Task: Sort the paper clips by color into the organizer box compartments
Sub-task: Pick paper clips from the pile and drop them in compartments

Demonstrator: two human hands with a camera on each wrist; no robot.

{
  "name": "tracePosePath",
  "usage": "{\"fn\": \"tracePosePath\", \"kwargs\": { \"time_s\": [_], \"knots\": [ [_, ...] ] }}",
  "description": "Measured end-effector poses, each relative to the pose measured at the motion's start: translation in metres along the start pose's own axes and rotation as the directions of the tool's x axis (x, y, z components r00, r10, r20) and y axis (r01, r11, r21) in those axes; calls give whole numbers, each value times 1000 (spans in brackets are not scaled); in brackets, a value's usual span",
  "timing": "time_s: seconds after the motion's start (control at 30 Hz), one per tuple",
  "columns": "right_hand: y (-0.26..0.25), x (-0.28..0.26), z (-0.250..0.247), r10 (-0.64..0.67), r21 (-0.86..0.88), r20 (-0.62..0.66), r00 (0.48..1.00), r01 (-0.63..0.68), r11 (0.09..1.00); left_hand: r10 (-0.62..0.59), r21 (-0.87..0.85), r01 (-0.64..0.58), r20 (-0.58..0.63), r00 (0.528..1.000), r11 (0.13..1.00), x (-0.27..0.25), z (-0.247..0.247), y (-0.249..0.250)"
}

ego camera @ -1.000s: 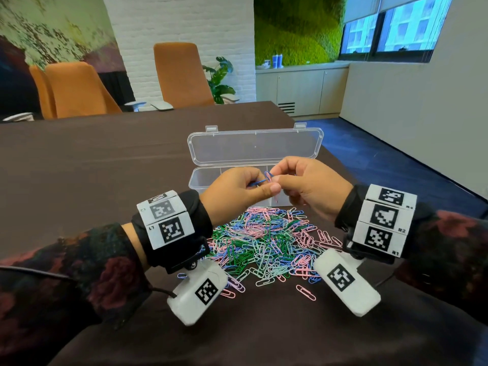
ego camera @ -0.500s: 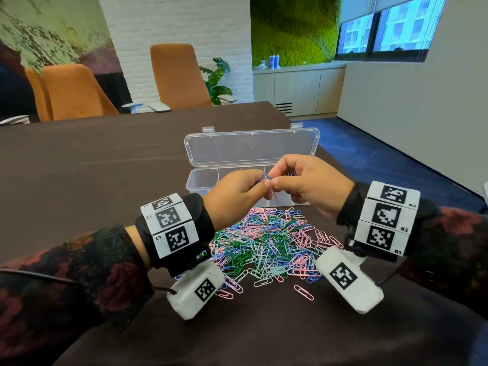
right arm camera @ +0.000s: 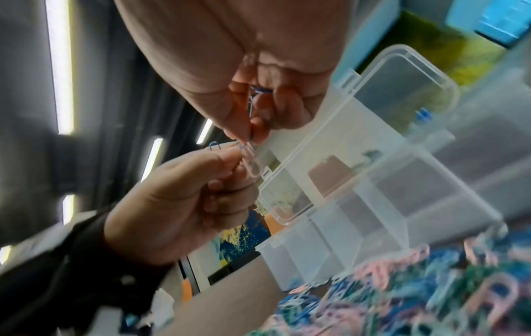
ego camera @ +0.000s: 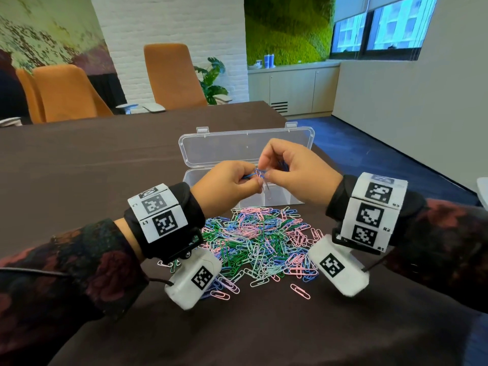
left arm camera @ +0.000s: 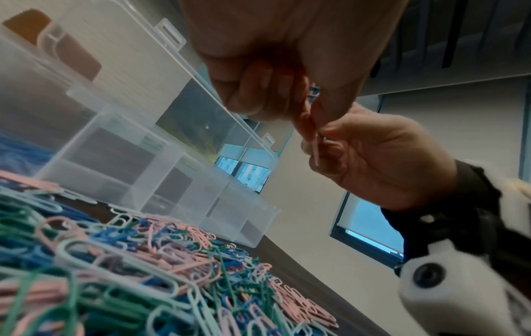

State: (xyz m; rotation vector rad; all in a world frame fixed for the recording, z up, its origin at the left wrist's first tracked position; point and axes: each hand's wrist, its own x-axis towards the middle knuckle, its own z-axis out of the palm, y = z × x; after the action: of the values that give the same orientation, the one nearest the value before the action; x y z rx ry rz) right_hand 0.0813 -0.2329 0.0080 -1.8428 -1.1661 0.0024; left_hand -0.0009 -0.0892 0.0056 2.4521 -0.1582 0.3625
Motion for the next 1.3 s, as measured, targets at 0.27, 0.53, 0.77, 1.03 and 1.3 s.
{"fn": "tracePosePath", "kwargs": {
  "time_s": [0.27, 0.53, 0.77, 1.03, 1.3],
  "knots": [
    [8, 1, -4, -112, -179, -25, 993, 106, 978, -55, -51, 53, -27, 998, 997, -4, -9, -19],
    [6, 1, -1, -101, -92, -23, 995, 98, 991, -88, -178, 86, -9, 996, 980, -4, 1, -8],
    [3, -1, -1, -85, -66, -61, 994, 81, 994, -186, -371, 187, 39, 982, 910, -3, 3, -9],
    [3, 1, 2, -60, -69, -79, 995, 55, 996, -94, -88, 91, -35, 995, 992, -3, 1, -5],
    [-1, -2, 1, -190, -205, -65, 980, 173, 963, -145, -61, 142, -52, 988, 988, 1, -3, -2]
  ]
}}
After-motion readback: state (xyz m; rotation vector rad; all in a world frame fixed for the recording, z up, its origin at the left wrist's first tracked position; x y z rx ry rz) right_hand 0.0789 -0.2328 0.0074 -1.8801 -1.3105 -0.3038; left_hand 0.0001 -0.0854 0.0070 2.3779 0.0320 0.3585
